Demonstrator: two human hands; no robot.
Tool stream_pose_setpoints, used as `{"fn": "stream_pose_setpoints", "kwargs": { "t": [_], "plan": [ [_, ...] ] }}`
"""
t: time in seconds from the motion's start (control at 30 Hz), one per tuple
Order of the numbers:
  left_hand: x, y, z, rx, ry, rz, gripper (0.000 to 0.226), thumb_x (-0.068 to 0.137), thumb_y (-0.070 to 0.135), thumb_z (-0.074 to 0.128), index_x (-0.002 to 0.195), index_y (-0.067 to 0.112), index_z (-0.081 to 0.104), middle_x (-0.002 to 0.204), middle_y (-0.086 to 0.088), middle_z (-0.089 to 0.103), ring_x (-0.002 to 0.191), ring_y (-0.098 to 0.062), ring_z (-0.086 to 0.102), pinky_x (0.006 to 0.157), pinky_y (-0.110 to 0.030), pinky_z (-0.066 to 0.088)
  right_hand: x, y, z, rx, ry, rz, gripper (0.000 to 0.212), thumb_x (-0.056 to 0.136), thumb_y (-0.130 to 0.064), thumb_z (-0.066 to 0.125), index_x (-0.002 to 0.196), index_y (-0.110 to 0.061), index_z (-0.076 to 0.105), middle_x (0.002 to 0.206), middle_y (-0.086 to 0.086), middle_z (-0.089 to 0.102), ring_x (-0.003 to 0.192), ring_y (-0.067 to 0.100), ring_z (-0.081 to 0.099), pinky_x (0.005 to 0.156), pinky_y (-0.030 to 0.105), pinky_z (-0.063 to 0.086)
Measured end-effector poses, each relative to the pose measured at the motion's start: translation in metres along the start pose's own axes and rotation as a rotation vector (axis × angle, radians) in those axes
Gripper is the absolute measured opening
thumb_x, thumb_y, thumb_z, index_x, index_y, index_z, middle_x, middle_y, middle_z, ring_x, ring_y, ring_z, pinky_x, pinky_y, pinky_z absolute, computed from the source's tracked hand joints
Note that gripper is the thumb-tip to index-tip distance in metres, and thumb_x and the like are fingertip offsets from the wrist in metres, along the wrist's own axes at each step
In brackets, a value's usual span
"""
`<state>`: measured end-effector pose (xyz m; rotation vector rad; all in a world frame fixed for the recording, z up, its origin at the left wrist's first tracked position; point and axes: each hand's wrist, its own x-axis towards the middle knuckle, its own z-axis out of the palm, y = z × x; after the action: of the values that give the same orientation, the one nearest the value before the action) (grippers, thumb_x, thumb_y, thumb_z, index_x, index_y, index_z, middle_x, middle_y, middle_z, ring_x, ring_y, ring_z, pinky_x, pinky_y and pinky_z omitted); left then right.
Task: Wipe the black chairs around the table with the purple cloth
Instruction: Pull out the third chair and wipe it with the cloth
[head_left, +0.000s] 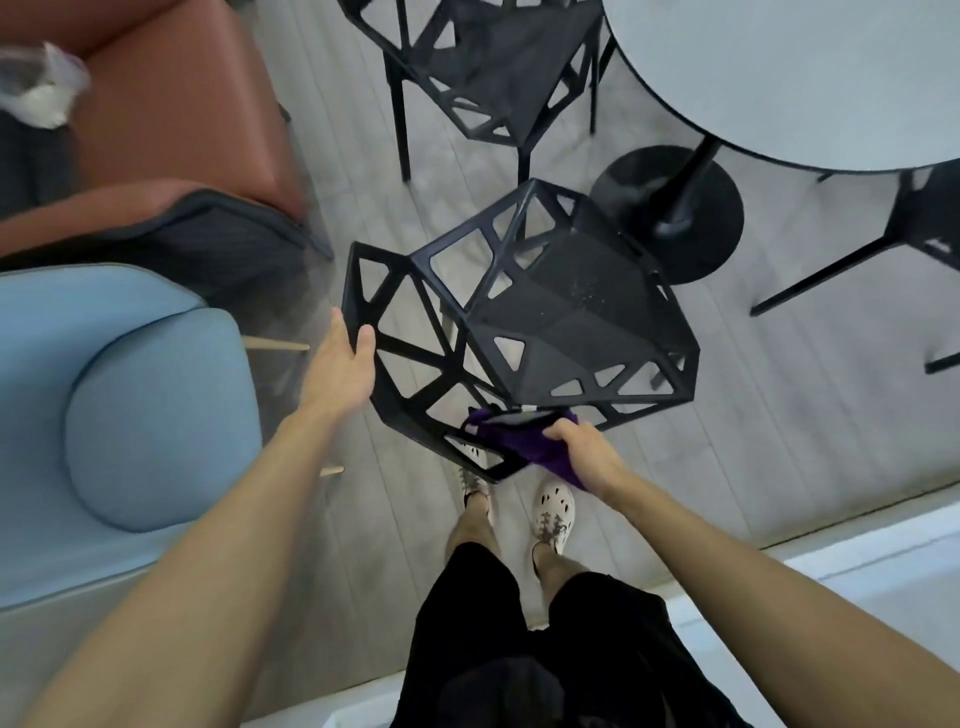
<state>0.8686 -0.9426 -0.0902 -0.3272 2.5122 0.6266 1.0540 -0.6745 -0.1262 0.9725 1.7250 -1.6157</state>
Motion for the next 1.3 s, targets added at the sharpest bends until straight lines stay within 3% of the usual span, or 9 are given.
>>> {"fn": "stream_pose_setpoints", "kwargs": {
  "t": [0.13, 0.3, 0.47, 0.7, 0.83, 0.93, 1.03, 1.17, 1.3],
  "plan": [
    [-0.013, -0.003, -0.010, 0.056, -0.017, 0.047, 0.066, 0.114, 0.054, 0.028, 0.172, 0.023, 0.017, 0.177, -0.005, 0.025, 0.163, -0.029, 0.025, 0.131, -0.052, 0.022, 0.004, -0.013, -0.016, 0.670, -0.008, 0.106, 0.038, 0.091, -0.035, 0.081, 0.121, -0.013, 0.078, 0.116, 0.013, 0.081, 0.109, 0.034, 0.077, 0.102, 0.051, 0.059],
    [-0.009, 0.000, -0.031, 0.111, 0.018, 0.148, 0.057, 0.115, 0.046, 0.036, 0.165, 0.019, 0.036, 0.167, -0.008, 0.044, 0.154, -0.029, 0.042, 0.126, -0.053, 0.034, 0.017, -0.047, 0.003, 0.887, -0.004, 0.061, 0.036, 0.094, -0.020, 0.081, 0.127, -0.008, 0.075, 0.116, 0.017, 0.080, 0.107, 0.036, 0.078, 0.094, 0.054, 0.062],
    [0.033, 0.012, -0.050, 0.154, 0.090, 0.308, 0.053, 0.114, 0.046, 0.038, 0.159, 0.020, 0.048, 0.162, -0.003, 0.050, 0.151, -0.024, 0.044, 0.126, -0.049, 0.034, 0.049, -0.070, 0.041, 0.968, 0.058, 0.060, 0.037, 0.099, -0.023, 0.077, 0.134, -0.011, 0.070, 0.118, 0.013, 0.080, 0.111, 0.036, 0.077, 0.107, 0.061, 0.055],
    [0.152, 0.059, -0.065, 0.314, -0.063, 0.507, 0.038, 0.114, 0.030, 0.042, 0.146, 0.022, 0.061, 0.144, -0.003, 0.066, 0.134, -0.029, 0.060, 0.112, -0.048, 0.048, 0.126, -0.104, 0.083, 0.992, 0.292, 0.132, 0.028, 0.104, -0.036, 0.071, 0.117, -0.011, 0.074, 0.105, 0.009, 0.083, 0.102, 0.032, 0.077, 0.098, 0.051, 0.061],
    [0.236, 0.094, -0.052, 0.566, -0.386, 0.581, 0.041, 0.114, 0.028, 0.044, 0.151, 0.022, 0.058, 0.151, -0.005, 0.063, 0.139, -0.029, 0.058, 0.116, -0.042, 0.045, 0.190, -0.112, 0.101, 0.933, 0.509, 0.244, 0.039, 0.101, -0.048, 0.069, 0.115, -0.011, 0.072, 0.106, 0.009, 0.081, 0.099, 0.032, 0.077, 0.100, 0.052, 0.061],
    [0.276, 0.108, -0.035, 0.737, -0.583, 0.586, 0.030, 0.112, 0.021, 0.045, 0.136, 0.024, 0.062, 0.147, -0.010, 0.065, 0.136, -0.032, 0.059, 0.111, -0.039, 0.043, 0.234, -0.121, 0.115, 0.793, 0.613, 0.357, 0.053, 0.105, -0.049, 0.061, 0.130, -0.003, 0.060, 0.120, 0.012, 0.070, 0.113, 0.033, 0.067, 0.104, 0.044, 0.054],
    [0.296, 0.109, -0.023, 0.701, -0.733, 0.593, 0.018, 0.106, 0.028, 0.047, 0.120, 0.028, 0.059, 0.115, -0.001, 0.062, 0.117, -0.025, 0.065, 0.099, -0.038, 0.045, 0.276, -0.135, 0.137, 0.514, 0.563, 0.378, 0.057, 0.111, -0.044, 0.051, 0.137, 0.006, 0.059, 0.138, 0.024, 0.064, 0.130, 0.042, 0.059, 0.108, 0.042, 0.046],
    [0.304, 0.092, -0.007, 0.503, -1.006, 0.454, 0.027, 0.102, 0.012, 0.060, 0.123, 0.027, 0.067, 0.121, 0.017, 0.073, 0.113, -0.012, 0.071, 0.104, -0.034, 0.054, 0.313, -0.152, 0.165, 0.338, 0.335, 0.351, 0.068, 0.111, -0.055, 0.045, 0.152, -0.001, 0.051, 0.154, 0.019, 0.056, 0.140, 0.039, 0.053, 0.109, 0.038, 0.042],
    [0.301, 0.086, -0.007, 0.249, -1.056, 0.265, 0.041, 0.098, -0.009, 0.059, 0.123, 0.021, 0.070, 0.110, 0.002, 0.082, 0.084, -0.025, 0.081, 0.068, -0.034, 0.064, 0.317, -0.147, 0.160, 0.433, 0.338, 0.376, 0.070, 0.107, -0.058, 0.052, 0.149, -0.002, 0.055, 0.147, 0.014, 0.060, 0.134, 0.035, 0.057, 0.108, 0.038, 0.044]
  ]
}}
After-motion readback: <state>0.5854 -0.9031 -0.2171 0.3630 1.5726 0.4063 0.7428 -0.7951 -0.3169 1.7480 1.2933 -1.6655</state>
